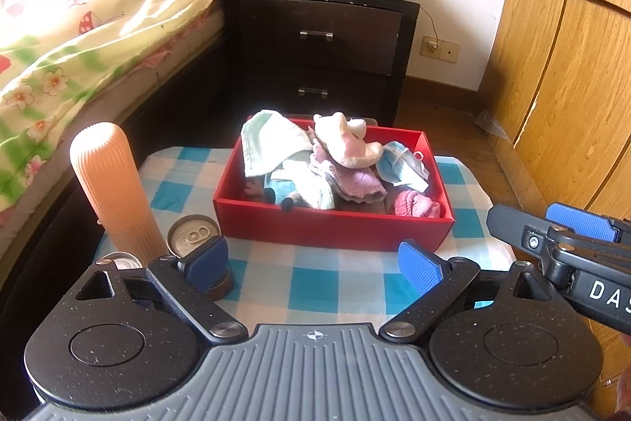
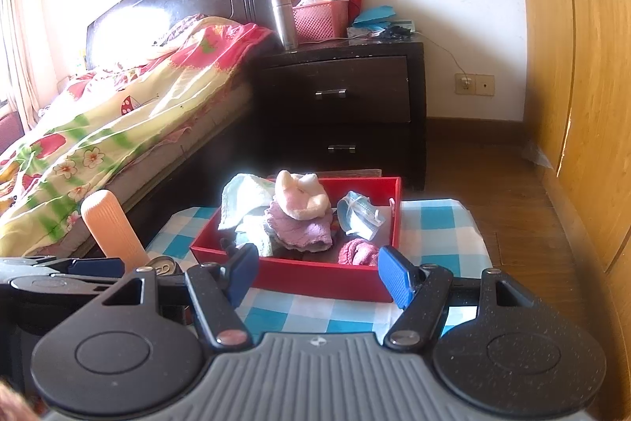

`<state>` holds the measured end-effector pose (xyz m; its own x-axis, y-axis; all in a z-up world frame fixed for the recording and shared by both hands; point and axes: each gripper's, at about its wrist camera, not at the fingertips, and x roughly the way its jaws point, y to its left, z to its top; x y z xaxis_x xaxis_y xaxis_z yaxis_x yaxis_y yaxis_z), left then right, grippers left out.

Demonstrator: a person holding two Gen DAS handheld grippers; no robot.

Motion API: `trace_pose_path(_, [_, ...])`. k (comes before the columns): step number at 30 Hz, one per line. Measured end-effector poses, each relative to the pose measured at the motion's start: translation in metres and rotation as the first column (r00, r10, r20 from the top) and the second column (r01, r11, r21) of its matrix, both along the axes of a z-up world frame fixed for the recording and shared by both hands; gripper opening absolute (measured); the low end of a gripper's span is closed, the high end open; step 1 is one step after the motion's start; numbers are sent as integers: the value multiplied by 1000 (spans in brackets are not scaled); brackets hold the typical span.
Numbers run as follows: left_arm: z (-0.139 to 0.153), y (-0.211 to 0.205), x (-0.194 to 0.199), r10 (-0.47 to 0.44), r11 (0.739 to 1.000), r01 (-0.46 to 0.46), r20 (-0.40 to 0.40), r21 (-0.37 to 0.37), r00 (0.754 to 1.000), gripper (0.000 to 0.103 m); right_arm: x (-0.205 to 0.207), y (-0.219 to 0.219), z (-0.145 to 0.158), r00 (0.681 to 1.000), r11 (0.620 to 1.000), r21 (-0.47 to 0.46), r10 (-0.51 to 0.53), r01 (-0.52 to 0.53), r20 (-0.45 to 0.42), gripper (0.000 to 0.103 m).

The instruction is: Organize soft objects

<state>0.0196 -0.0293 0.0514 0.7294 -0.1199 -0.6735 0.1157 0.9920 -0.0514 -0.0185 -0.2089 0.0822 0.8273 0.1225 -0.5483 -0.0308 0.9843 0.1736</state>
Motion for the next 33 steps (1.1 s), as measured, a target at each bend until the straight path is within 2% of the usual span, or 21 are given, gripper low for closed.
trace_pose_path(11, [4, -3, -5, 12, 1000, -12, 41, 11, 999, 90, 1, -5, -1, 1000, 1000, 26, -14, 14, -6, 45])
trace_pose_path(33, [4, -2, -4, 12, 1000, -12, 38, -5, 999, 90, 2, -6, 0, 1000, 999, 31, -17, 17, -5, 45])
